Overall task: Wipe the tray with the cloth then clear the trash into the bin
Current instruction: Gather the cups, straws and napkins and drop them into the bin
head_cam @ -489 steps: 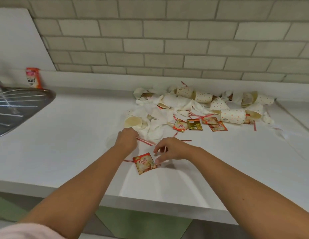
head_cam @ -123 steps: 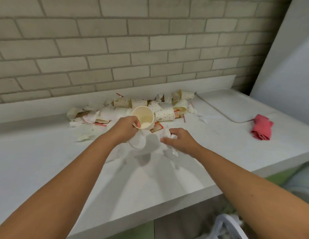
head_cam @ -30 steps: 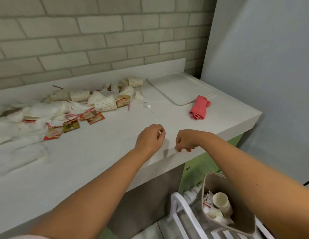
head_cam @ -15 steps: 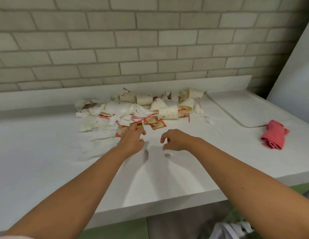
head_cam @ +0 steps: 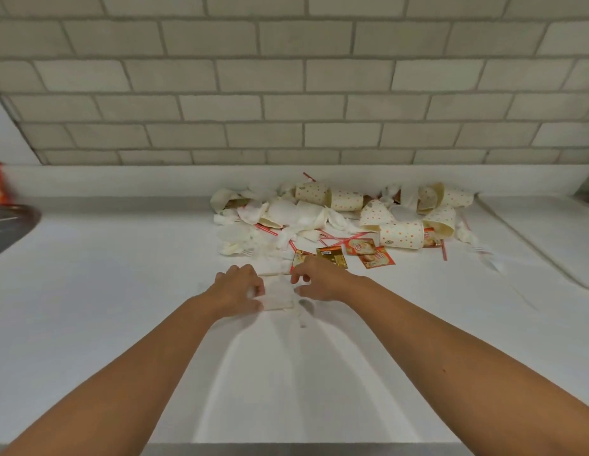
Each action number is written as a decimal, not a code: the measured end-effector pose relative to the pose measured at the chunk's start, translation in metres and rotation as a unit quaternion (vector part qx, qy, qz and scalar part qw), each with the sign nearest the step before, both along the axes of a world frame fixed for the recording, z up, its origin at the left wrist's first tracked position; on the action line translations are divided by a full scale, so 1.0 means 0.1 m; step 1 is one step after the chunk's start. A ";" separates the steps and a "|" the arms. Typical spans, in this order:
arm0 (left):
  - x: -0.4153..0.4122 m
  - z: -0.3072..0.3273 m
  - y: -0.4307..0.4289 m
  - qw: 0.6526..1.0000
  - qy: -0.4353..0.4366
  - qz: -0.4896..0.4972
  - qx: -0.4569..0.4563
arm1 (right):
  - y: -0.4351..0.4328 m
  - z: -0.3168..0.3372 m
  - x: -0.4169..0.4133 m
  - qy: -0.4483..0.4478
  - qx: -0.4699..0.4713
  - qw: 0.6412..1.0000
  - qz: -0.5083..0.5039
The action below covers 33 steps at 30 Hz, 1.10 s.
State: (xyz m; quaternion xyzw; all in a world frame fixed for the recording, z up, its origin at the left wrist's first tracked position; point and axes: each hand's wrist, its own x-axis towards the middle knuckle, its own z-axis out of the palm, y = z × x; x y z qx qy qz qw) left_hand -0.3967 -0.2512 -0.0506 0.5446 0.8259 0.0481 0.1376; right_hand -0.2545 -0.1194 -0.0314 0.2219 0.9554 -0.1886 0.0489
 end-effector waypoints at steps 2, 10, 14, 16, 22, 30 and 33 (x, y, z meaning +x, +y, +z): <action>-0.06 -0.06 0.00 0.998 -0.050 -0.008 0.031 | 0.02 0.00 -0.09 -0.007 0.000 1.000 -0.002; -0.20 0.08 0.06 0.935 -0.285 0.053 0.205 | 0.07 -0.09 -0.40 0.023 -0.021 0.995 -0.100; -0.31 0.30 0.10 0.822 -0.468 0.135 0.295 | 0.09 -0.11 -0.52 0.016 -0.047 0.992 -0.114; -0.39 0.36 0.11 0.772 -0.507 0.173 0.342 | 0.03 -0.09 -0.54 0.004 -0.070 0.994 -0.087; -0.59 0.38 0.08 0.715 -0.509 0.240 0.414 | -0.09 -0.12 -0.57 -0.055 -0.010 0.998 0.006; -0.60 0.35 0.13 0.735 -0.505 0.244 0.383 | 0.03 0.45 -0.57 0.117 -0.277 0.950 -0.090; -0.59 0.38 0.19 0.748 -0.491 0.256 0.366 | 0.10 0.61 -0.64 0.211 -0.364 0.896 -0.139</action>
